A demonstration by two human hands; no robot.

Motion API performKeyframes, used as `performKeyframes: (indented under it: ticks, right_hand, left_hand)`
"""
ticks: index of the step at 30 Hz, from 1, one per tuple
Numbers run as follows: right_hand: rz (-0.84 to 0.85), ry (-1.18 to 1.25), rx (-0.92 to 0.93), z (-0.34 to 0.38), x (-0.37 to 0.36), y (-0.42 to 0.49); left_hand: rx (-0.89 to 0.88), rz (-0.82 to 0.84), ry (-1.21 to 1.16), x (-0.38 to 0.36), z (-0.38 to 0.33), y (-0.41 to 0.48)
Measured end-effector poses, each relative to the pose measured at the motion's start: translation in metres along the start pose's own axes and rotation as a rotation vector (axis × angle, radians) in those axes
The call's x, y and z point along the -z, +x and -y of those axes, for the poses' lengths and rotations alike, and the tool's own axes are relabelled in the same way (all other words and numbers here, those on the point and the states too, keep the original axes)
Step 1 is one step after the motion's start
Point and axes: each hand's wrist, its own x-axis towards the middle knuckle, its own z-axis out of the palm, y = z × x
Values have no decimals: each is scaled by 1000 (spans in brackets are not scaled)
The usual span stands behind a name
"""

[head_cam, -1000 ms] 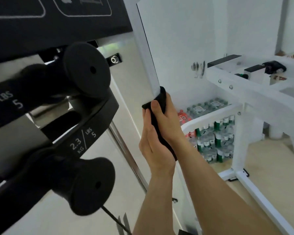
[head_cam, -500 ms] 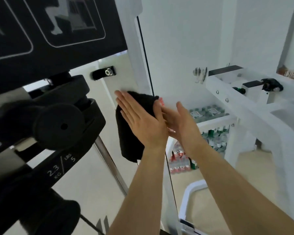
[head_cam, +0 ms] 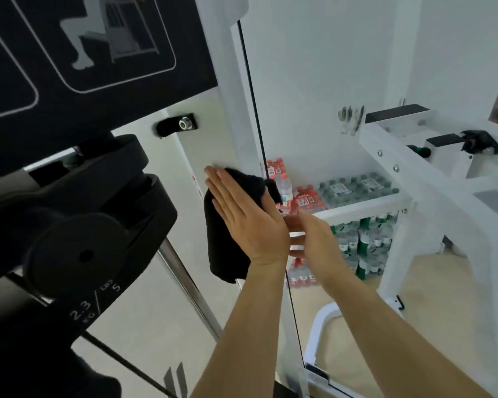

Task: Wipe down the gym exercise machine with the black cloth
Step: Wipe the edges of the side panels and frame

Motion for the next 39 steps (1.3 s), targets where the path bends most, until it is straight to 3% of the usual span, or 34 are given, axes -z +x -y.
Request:
performKeyframes:
  ticks: [5, 10, 14, 19, 28, 35, 39]
  right_hand:
    - [-90, 50, 7, -11, -19, 0]
    - [-196, -72, 9, -40, -28, -18]
    - [-165, -179, -28, -60, -10, -33]
    - [-166, -305, -26, -70, -4, -34]
    - [-25, -508, -104, -93, -7, -34]
    - [5, -579, -116, -105, 4, -32]
    - [-15, -604, -156, -116, 14, -33]
  left_hand:
    - [-97, -37, -13, -1, -3, 22]
    - [-27, 111, 2, -2, 42, -53]
    - [-39, 115, -9, 1, 38, -50]
    - [-131, -19, -41, -2, 13, 6]
    - [-18, 136, -5, -7, 71, -95]
    - [-112, 57, -9, -8, 51, -48]
    - [-58, 124, -20, -12, 76, -102]
